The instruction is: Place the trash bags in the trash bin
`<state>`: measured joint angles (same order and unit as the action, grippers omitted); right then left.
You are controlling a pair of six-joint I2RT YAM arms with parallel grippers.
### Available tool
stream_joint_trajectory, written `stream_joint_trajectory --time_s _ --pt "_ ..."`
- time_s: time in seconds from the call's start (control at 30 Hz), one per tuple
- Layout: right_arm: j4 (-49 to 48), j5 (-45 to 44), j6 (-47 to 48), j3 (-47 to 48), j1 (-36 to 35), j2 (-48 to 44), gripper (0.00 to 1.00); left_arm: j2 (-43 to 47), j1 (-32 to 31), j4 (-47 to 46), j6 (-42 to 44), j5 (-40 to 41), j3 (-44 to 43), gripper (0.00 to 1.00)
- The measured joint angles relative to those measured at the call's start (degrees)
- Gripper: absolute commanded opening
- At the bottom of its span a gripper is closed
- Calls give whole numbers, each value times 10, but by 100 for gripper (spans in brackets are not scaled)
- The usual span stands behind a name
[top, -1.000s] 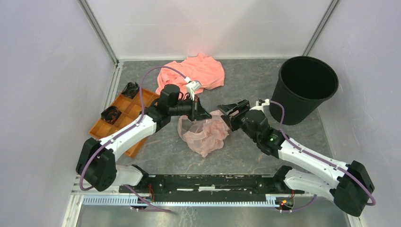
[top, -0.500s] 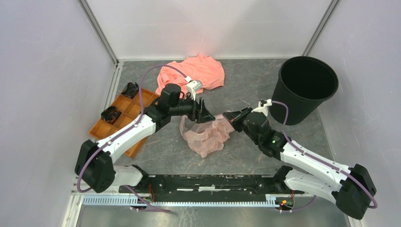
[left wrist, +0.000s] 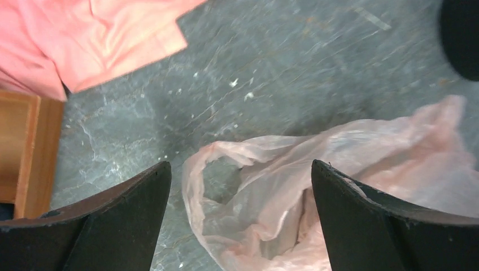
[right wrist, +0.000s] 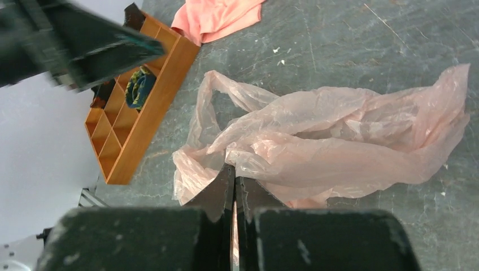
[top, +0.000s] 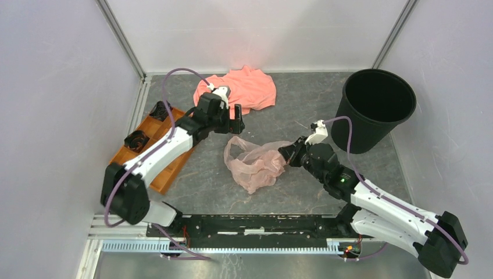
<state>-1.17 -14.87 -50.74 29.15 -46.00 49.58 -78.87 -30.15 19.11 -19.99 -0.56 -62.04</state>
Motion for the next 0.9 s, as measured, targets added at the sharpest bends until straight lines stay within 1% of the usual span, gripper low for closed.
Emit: stream_joint_trajectory --time_s 0.1,0.2,0.23,0.33,0.37,0.43,0.6,0.83,0.9 --pt "-13 18 36 0 0 -5 1 -71 28 25 -1 -31 -20 86" --pt "-24 33 62 0 0 -5 1 -127 56 47 -1 -73 -22 84" --pt "-26 38 68 0 0 -5 1 -139 63 54 -1 -84 -22 86" --pt "-31 47 82 -1 0 -7 1 -155 75 71 -1 -111 -22 95" --pt "-31 49 87 -2 0 -9 1 -156 75 75 0 -123 -22 97" --pt "-31 50 94 -3 0 -14 1 -159 75 82 0 -146 -27 96" --pt "-32 52 115 -9 0 -38 1 -188 75 78 0 -180 -42 85" --pt "-46 58 127 -15 0 -45 1 -247 75 78 0 -196 -69 75" --pt "-51 63 128 -18 0 -45 1 -261 75 74 0 -205 -75 74"
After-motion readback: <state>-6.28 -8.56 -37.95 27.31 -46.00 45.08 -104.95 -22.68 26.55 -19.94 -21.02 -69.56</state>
